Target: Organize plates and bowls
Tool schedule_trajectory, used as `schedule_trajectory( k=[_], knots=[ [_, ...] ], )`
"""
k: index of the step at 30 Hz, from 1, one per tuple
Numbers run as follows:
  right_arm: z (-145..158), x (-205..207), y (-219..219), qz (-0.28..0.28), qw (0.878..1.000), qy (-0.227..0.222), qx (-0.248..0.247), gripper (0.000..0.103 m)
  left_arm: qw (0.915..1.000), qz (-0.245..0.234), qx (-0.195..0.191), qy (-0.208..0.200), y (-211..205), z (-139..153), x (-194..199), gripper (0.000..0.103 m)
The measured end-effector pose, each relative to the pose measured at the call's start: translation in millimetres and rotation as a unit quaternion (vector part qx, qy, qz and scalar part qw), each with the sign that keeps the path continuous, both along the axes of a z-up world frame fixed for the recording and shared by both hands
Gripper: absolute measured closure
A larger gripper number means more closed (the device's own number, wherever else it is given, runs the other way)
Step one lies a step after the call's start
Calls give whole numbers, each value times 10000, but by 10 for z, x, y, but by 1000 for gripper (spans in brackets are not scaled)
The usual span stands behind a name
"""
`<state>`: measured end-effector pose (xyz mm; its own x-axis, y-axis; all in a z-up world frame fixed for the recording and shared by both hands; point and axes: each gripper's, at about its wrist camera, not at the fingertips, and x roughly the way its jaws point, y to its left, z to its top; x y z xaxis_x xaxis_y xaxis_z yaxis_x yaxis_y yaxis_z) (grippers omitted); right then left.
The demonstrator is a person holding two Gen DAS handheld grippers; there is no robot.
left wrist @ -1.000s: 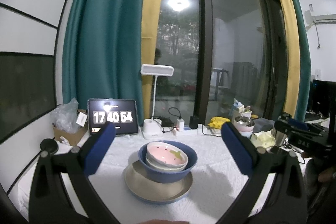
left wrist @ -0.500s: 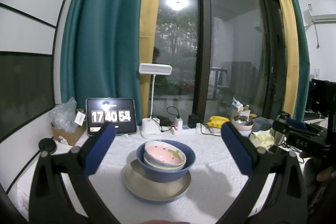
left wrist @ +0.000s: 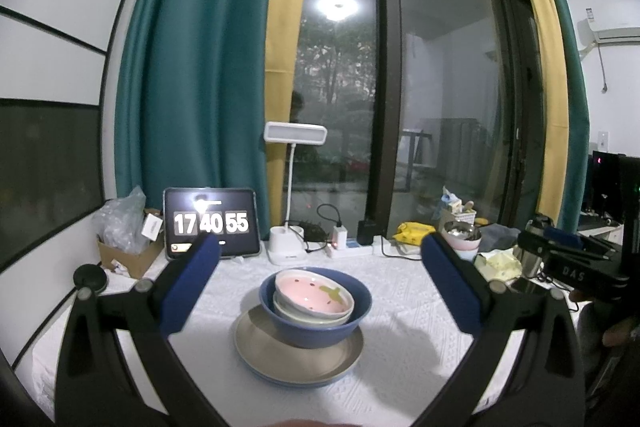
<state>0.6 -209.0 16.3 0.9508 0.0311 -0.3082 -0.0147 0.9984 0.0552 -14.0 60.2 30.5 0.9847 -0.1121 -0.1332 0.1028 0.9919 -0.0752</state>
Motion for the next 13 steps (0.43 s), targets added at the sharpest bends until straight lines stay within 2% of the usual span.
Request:
schedule_trajectory(
  k=[9,13],
  knots=[
    [1,1,-3,1,10000,-2,0,45,10000,1,8,-12,-14,8,-7,2],
    [-1,2,-3,8,10000,-2,5,45,9998,-144,23,-99,-70,24,-34,2]
  ],
)
